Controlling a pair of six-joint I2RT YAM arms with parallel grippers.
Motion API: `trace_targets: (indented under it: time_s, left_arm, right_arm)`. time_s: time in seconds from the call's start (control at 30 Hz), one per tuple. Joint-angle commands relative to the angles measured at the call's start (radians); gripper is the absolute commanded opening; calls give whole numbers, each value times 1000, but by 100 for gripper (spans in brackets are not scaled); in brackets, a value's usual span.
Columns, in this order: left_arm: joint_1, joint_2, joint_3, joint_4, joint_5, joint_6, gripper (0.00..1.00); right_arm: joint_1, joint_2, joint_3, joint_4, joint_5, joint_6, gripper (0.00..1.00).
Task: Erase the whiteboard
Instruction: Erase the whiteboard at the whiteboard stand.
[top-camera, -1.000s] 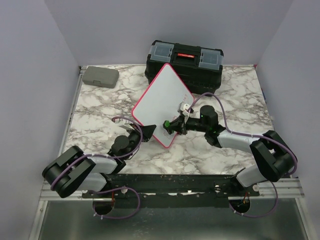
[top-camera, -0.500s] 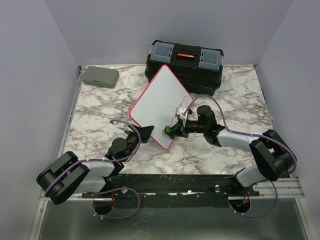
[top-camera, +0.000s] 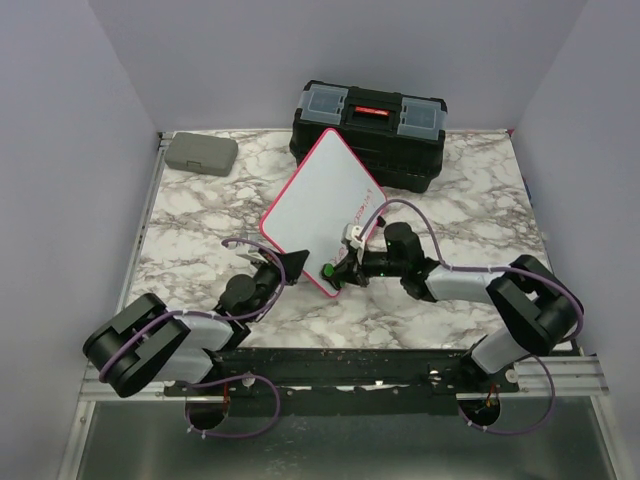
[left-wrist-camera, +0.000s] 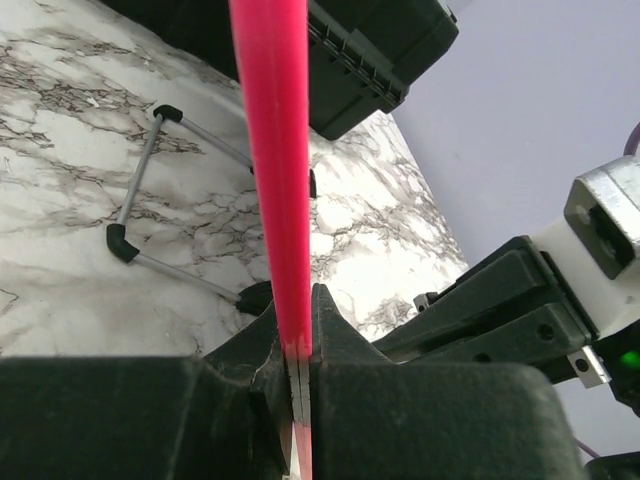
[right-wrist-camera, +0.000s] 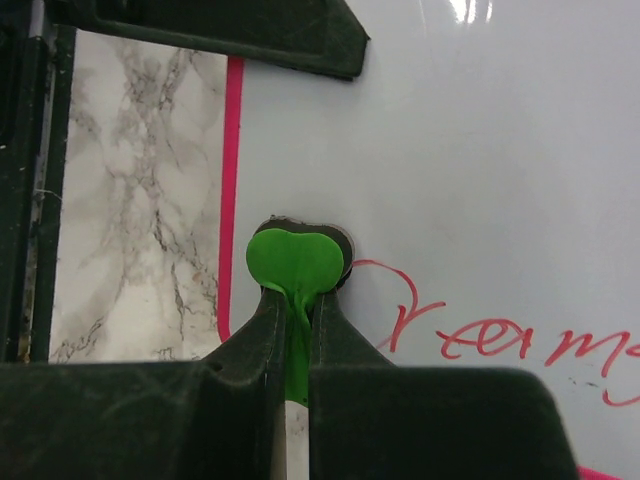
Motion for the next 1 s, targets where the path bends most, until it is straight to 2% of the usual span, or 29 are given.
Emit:
trace_targets:
  time_s: [0.0,0.13,0.23,0.33,0.47,0.67,0.73,0.83,0.97]
  left_arm:
    - [-3,23,14,154,0,-17,0]
    - [-3,7,25,118,5,-6,0]
    - [-3,10,21,123,6,-5,0]
    - [-3,31,19,151,7,-11,0]
    - [-3,58,23,172,15,-16,0]
    - [-3,49,22,163,15,-13,0]
    - [-3,37,20,147,16,-10,0]
    - [-3,31,12,141,19,-9,0]
    - [-3,30,-2,152,27,-10,0]
  right_arm:
    - [0,19,-39,107,110,22,1]
    - [1,36,-43,158,244,33,1]
    - [1,51,-27,136,258,34,1]
    - [1,68,3,63,220,13,1]
    - [40,26,-48,69,68,-80,1]
    - [108,32,-36,60,116,-119,1]
    - [108,31,-44,72,153,-120,1]
    - [96,64,-8,95,335,-37,1]
    - [59,111,22,95,432,9,1]
